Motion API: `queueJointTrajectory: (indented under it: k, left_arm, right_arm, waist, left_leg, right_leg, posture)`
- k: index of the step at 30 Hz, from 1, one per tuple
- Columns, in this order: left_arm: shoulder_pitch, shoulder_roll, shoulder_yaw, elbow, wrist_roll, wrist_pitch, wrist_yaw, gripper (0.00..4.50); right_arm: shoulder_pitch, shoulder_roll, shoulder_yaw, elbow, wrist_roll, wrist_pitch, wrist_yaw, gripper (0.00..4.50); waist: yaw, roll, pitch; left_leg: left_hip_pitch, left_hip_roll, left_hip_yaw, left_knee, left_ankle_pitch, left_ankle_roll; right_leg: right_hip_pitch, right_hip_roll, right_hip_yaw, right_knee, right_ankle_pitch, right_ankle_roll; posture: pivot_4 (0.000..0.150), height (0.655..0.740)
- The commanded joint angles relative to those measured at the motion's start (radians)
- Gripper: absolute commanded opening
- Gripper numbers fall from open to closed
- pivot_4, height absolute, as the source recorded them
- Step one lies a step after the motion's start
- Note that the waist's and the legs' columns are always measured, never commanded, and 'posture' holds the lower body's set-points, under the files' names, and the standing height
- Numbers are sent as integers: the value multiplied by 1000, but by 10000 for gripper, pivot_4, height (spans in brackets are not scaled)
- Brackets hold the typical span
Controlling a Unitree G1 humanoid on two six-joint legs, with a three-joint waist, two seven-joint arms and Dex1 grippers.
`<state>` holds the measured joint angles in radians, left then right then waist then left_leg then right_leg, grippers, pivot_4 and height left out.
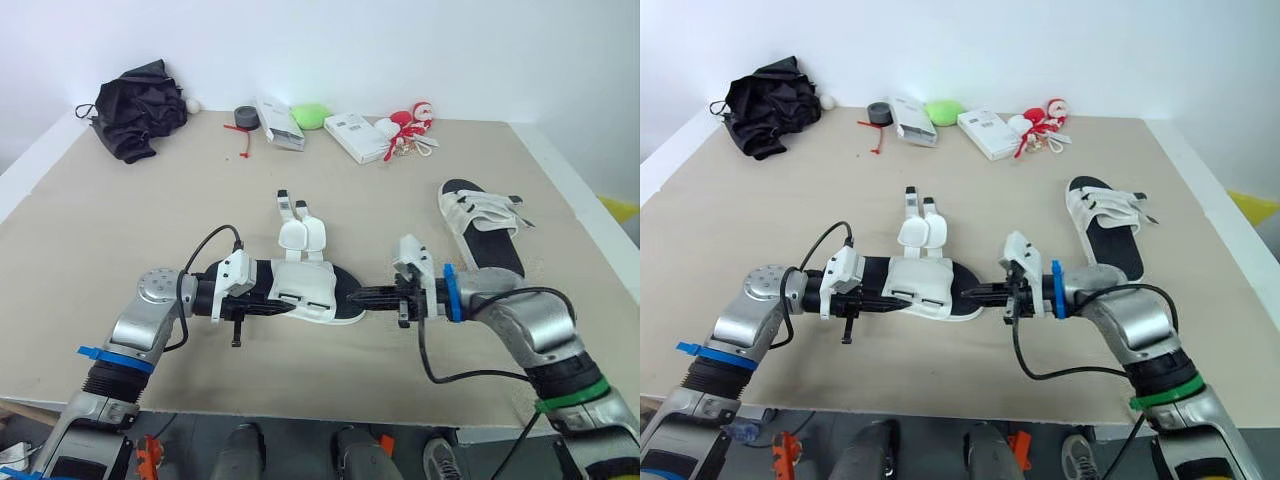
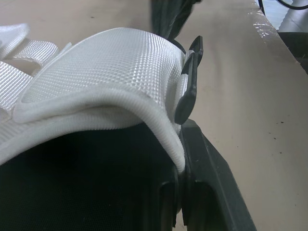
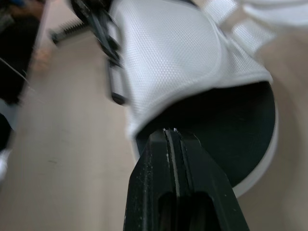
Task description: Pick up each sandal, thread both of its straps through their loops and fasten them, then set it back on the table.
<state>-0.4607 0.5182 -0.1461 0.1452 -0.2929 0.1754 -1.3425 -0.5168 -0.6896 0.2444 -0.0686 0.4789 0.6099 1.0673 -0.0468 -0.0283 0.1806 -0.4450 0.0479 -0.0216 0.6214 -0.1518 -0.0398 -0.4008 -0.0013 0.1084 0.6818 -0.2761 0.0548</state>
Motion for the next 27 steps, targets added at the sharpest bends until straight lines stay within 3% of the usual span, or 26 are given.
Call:
queueJointTrajectory:
  k: [1,15,27]
  left_arm:
    - [11,-4,-23,-25,-9,15,-2,0]
    - [10,-28,-36,-36,-7,22,34,0]
    - [10,-28,-39,-33,-10,23,32,0]
  right_arm:
    - [-85,24,53,68,-64,-52,74,705]
    - [-242,166,78,252,-110,-82,159,705]
    - [-182,179,133,346,-234,-133,175,705]
  waist:
    - [1,0,0]
    - [1,0,0]
    - [-1,1,0]
  left_leg:
    - [0,0,0,0,0,0]
    - [0,0,-1,0,0,0]
    - [5,1,0,0,1,1]
  right_leg:
    - [0,0,0,0,0,0]
    - [0,0,-1,0,1,0]
    - [3,1,0,0,2,-1]
  posture:
    - [1500,7380]
    - [1500,7380]
    - [1500,7380]
